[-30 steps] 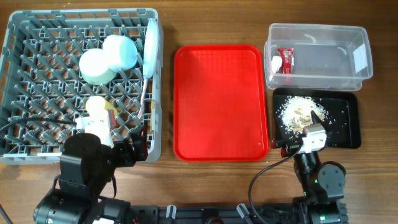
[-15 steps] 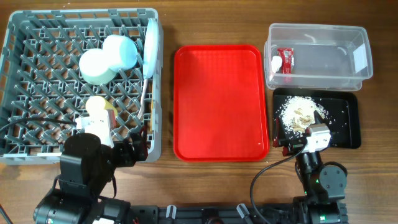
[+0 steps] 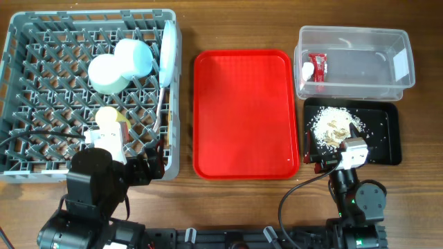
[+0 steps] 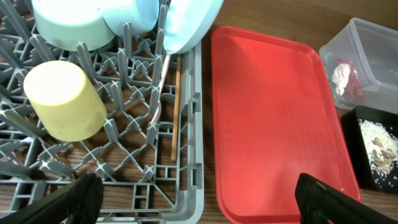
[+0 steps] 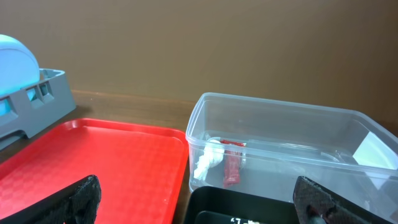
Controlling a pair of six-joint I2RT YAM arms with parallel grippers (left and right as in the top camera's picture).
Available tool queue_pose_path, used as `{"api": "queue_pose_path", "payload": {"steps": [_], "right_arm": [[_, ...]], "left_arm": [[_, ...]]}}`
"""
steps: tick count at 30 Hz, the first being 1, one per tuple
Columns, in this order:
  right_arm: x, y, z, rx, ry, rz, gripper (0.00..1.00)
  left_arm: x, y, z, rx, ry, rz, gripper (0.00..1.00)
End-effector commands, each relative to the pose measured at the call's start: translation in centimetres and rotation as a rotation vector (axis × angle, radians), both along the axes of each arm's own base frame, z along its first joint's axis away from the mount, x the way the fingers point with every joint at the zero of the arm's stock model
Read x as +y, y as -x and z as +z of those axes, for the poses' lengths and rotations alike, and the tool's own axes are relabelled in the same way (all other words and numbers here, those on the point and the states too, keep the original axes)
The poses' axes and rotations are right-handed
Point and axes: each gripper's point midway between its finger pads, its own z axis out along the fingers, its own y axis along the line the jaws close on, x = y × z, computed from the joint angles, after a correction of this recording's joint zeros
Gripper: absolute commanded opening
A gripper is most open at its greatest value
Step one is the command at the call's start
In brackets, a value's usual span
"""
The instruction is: Sort waste into correct bins and load items into the dishwasher rack
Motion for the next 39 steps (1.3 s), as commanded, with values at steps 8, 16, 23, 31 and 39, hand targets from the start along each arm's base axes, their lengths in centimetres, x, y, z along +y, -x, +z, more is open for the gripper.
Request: {"api": "queue_pose_path", "payload": {"steps": [8, 16, 23, 31, 39], "right_arm": [[-0.4, 0.0, 0.0, -0.01, -0.015, -0.018, 1.0], [-0.4, 0.0, 0.0, -0.01, -0.016, -0.018, 1.0], [-0.4, 0.0, 0.0, -0.01, -0.015, -0.018, 1.0], [-0.4, 0.0, 0.0, -0.01, -0.015, -0.018, 1.0], [-0.4, 0.0, 0.0, -0.01, -0.015, -0.018, 1.0]], "left_arm": [[0.0, 0.0, -0.3, -0.001, -0.017, -0.011, 1.0], [0.0, 0.0, -0.3, -0.001, -0.017, -0.011, 1.0], [1.3, -0.1, -0.5, -0.004, -0.037, 0.043, 1.0], [2.6, -2.2, -3.1, -0.189, 0.031, 0.117, 1.0], [2.8, -3.6, -4.8, -0.463, 0.072, 0.116, 1.0]]}}
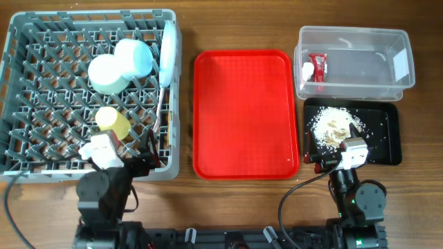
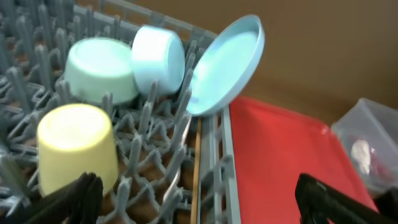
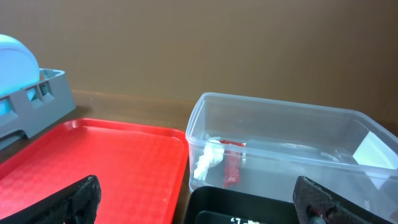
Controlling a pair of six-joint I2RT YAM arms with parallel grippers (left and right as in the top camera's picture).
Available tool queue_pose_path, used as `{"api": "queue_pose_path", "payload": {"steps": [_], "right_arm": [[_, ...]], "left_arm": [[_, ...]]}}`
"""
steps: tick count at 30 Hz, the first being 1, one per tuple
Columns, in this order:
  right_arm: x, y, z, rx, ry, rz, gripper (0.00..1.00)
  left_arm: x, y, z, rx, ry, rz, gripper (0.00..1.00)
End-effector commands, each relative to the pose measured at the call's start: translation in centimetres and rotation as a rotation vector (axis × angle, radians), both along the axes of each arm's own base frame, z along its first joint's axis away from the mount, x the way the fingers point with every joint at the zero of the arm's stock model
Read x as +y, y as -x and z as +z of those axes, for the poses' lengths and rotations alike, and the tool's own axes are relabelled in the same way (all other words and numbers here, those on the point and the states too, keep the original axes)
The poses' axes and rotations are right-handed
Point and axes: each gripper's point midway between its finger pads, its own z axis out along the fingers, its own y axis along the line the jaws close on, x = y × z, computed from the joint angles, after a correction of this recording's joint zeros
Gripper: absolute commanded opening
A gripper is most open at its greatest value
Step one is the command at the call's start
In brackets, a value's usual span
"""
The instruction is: Sort waste into correct bins and load items into the dishwasher rack
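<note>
The grey dishwasher rack (image 1: 21,90) holds a yellow cup (image 1: 112,121), two pale blue bowls (image 1: 121,63), an upright blue plate (image 1: 167,52) and cutlery by its right wall. In the left wrist view the yellow cup (image 2: 78,149) lies just ahead of my open, empty left gripper (image 2: 196,202). My left gripper (image 1: 118,162) sits at the rack's front edge. The red tray (image 1: 246,114) is bare. The clear bin (image 1: 356,62) holds a red wrapper and white paper. The black bin (image 1: 384,131) holds food scraps. My right gripper (image 3: 199,202) is open and empty at the table's front right.
Bare wooden table lies between the rack, the tray and the bins. Black cables trail along the table's front edge near both arm bases.
My left gripper has drawn back toward the table's front edge and tilted up, uncovering the yellow cup in the rack. The right arm has not moved.
</note>
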Motion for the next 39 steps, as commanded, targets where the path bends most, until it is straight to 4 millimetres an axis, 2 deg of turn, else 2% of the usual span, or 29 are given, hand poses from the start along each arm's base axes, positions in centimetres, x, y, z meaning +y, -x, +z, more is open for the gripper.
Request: {"api": "queue_pose_path", "payload": {"steps": [1, 9, 12, 19, 39], "right_arm": [[-0.3, 0.0, 0.0, -0.011, -0.015, -0.017, 1.0], [-0.3, 0.0, 0.0, -0.011, -0.015, -0.017, 1.0], [-0.3, 0.0, 0.0, -0.011, -0.016, -0.017, 1.0], [-0.3, 0.0, 0.0, -0.011, -0.015, -0.017, 1.0], [-0.3, 0.0, 0.0, -0.011, -0.016, -0.017, 1.0]], "left_arm": [[-0.4, -0.2, -0.4, -0.119, -0.01, -0.029, 1.0], [-0.3, -0.5, 1.4, -0.352, -0.145, -0.042, 1.0], [-0.3, -0.7, 1.3, -0.401, -0.185, -0.041, 1.0], [-0.4, -0.8, -2.6, -0.256, -0.178, -0.063, 1.0], [-0.4, -0.8, -2.8, -0.248, -0.175, -0.064, 1.0]]}}
